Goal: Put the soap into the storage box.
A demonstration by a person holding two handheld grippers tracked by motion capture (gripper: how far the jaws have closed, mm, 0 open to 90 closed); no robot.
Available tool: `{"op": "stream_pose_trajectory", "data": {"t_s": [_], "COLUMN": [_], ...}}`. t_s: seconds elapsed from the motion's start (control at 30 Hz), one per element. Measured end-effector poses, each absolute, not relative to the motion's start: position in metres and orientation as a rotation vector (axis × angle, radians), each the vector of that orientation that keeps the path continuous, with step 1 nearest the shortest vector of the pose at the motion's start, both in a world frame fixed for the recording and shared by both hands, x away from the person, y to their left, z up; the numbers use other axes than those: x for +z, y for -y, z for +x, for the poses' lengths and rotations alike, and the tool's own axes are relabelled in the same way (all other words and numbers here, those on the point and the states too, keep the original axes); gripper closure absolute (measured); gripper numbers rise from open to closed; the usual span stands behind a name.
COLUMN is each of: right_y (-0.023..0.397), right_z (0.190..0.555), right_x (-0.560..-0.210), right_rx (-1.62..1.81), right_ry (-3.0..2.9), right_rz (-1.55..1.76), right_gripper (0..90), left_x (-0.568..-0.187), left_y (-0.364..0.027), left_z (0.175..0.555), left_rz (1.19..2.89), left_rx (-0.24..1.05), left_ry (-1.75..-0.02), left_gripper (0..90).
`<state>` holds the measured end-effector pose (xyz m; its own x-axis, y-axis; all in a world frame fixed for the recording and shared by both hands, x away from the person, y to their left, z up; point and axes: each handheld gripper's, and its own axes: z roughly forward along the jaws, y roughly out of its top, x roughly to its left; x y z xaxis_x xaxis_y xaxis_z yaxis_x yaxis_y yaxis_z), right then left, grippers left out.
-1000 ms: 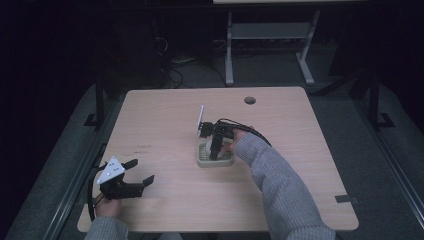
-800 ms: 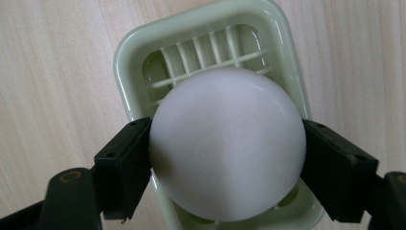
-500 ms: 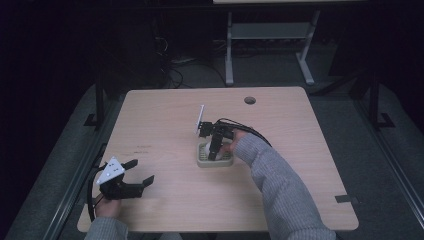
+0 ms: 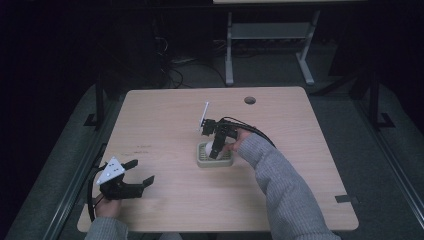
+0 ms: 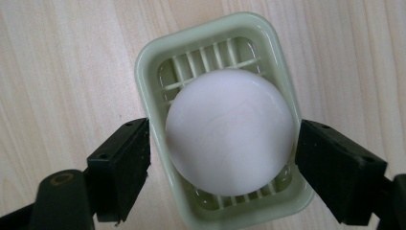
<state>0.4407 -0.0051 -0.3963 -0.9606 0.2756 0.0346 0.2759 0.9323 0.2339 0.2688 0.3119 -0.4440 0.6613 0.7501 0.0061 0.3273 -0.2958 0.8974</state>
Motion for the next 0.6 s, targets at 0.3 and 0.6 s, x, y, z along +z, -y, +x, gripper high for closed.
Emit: {"op": "stream_pose_trajectory", "data": {"t_s": [0.3, 0.6], "right_y": [0.013, 0.026], "right_z": [0.438, 0.436], "right_x": [-0.389, -0.385], "right_rx": [-0.403, -0.444], "right_ry": [3.099, 3.088], "right_rz": [-0.466, -0.507], "right_gripper": [19.6, 19.9], "left_x": [-0.444, -0.444], "left_y": [-0.312, -0.312], "left_z": [0.269, 0.269], "left_rz": [1.893, 1.9], "left_rx": [0.534, 0.536], "left_ry": [-0.849, -0.849], "left_gripper": [12.8, 12.8]}}
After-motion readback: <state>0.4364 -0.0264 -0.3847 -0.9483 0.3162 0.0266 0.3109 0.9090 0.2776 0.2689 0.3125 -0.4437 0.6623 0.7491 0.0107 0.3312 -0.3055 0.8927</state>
